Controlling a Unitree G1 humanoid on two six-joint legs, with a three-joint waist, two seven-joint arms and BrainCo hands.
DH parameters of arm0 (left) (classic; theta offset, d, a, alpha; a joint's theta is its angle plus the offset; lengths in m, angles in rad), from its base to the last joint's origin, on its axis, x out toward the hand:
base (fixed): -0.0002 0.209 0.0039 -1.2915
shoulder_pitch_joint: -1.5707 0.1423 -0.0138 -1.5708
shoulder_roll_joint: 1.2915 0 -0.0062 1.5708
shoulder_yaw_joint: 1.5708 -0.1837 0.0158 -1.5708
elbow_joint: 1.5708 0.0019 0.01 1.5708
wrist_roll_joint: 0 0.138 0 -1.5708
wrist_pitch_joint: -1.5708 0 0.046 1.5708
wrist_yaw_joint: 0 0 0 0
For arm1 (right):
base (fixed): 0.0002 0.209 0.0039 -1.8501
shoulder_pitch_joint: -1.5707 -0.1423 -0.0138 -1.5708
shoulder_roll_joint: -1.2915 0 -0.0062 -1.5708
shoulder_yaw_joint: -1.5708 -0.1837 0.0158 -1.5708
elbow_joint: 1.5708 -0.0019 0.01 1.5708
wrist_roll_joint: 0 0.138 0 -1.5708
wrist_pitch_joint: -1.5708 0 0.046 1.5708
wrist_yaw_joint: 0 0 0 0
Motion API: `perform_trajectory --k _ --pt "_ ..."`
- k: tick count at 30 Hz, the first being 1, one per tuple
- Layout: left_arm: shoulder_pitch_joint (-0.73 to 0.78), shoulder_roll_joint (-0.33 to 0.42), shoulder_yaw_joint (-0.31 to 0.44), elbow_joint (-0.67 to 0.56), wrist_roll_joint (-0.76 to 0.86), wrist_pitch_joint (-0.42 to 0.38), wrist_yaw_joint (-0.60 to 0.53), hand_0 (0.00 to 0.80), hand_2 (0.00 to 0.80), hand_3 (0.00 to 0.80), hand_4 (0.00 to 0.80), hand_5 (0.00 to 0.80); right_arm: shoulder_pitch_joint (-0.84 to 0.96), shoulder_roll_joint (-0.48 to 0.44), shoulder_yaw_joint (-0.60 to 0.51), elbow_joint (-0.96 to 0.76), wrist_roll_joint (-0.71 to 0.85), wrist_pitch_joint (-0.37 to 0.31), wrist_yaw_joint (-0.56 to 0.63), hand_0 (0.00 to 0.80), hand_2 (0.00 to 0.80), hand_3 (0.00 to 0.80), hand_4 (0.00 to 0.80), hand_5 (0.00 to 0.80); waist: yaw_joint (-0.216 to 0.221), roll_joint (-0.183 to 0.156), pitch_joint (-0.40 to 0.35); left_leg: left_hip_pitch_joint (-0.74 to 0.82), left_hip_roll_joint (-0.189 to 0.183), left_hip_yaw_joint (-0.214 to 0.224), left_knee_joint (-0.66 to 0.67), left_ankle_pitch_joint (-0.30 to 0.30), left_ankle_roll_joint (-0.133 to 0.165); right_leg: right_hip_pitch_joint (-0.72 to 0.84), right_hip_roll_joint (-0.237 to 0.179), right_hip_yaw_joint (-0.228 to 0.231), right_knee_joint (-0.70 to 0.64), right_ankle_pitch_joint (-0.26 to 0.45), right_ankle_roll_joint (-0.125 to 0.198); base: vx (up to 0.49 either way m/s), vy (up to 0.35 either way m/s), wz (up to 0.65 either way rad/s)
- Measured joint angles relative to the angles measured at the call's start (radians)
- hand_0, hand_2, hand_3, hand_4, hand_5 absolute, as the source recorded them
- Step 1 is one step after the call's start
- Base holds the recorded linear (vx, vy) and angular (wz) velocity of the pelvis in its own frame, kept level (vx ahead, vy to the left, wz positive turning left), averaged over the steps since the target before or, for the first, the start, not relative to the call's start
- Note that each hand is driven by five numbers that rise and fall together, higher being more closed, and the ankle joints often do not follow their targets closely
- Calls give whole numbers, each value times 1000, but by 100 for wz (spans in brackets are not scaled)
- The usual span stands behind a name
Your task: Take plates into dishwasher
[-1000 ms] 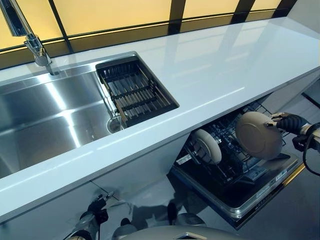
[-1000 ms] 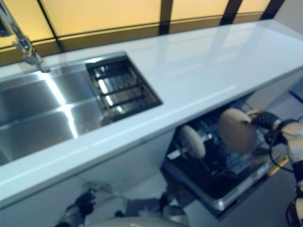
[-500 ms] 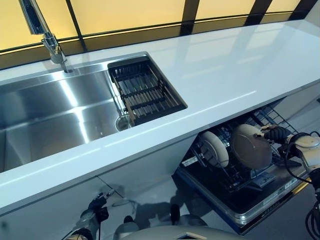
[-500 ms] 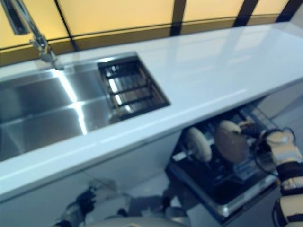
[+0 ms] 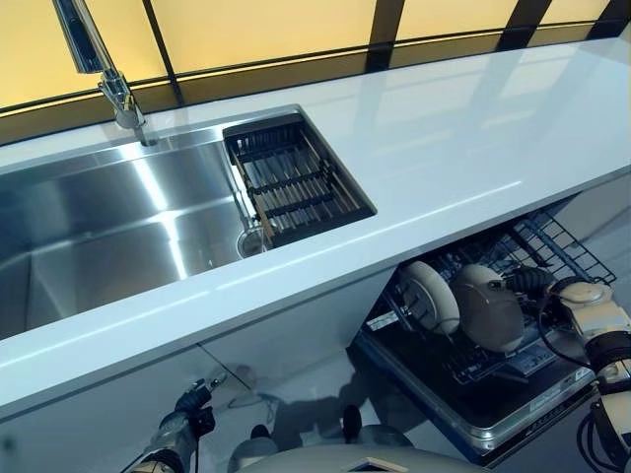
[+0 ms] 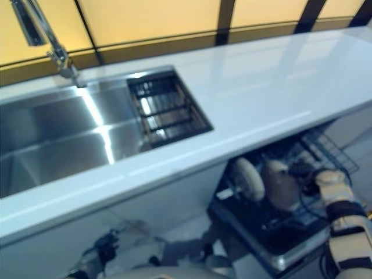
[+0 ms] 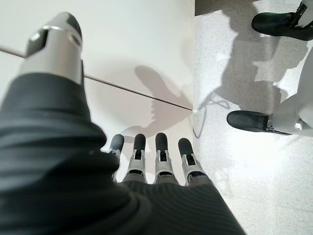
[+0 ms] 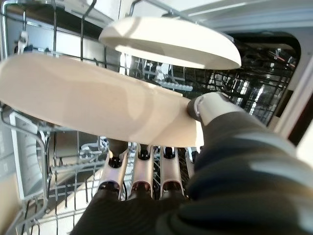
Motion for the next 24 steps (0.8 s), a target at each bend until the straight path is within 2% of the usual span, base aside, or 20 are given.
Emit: perform_trajectory --k 3,4,5,6,24 --pt "-3 0 0 0 0 0 0 0 0 0 0 0 -2 2 0 17 -8 0 1 800 800 800 800 800 6 2 -1 0 0 -3 0 0 0 2 -1 -2 0 0 0 0 0 0" --pt "-3 0 0 1 0 0 0 0 0 0 0 0 -3 3 0 18 -8 0 1 778 778 778 778 778 6 3 -2 0 -1 -3 0 0 0 2 -1 -2 0 0 0 0 0 0" --pt "-3 0 0 1 0 0 0 0 0 0 0 0 -3 5 0 19 -8 0 1 75 75 75 75 75 6 3 -2 0 -1 -4 0 0 0 2 -1 -3 0 0 0 0 0 0" --pt "-3 0 0 1 0 0 0 0 0 0 0 0 -3 7 0 20 -8 0 1 0 0 0 0 0 6 3 -2 0 -1 -4 0 0 1 3 -1 -3 0 0 0 0 0 0" --pt "-6 -1 -1 1 0 0 -6 0 0 0 0 0 -4 20 -9 24 -6 1 -36 0 0 0 0 0 4 4 -2 1 -1 -5 0 1 1 3 0 -1 0 0 0 0 0 0"
